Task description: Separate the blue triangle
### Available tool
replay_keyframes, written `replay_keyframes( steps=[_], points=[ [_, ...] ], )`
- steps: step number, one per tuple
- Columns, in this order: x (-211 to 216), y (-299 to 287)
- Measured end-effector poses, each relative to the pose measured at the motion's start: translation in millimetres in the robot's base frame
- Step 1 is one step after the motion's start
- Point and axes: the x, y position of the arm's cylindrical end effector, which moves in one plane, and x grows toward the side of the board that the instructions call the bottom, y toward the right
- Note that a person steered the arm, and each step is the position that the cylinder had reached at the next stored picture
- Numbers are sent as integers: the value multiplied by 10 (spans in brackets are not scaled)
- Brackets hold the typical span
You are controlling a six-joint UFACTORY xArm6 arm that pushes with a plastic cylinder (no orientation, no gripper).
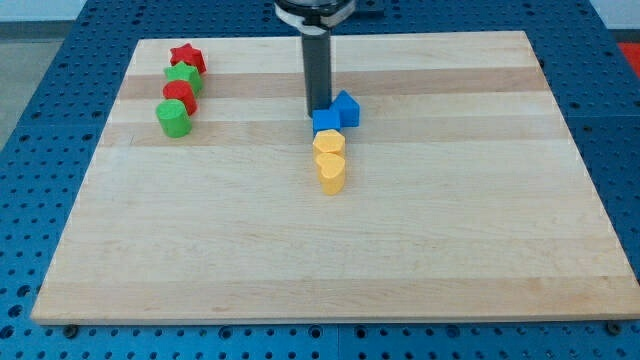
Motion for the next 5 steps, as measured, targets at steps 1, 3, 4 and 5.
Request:
replay_keyframes(
  steps=[1,3,4,5],
  points=[
    [94,343],
    [309,511],
    [28,491],
    [-414,316]
  ],
)
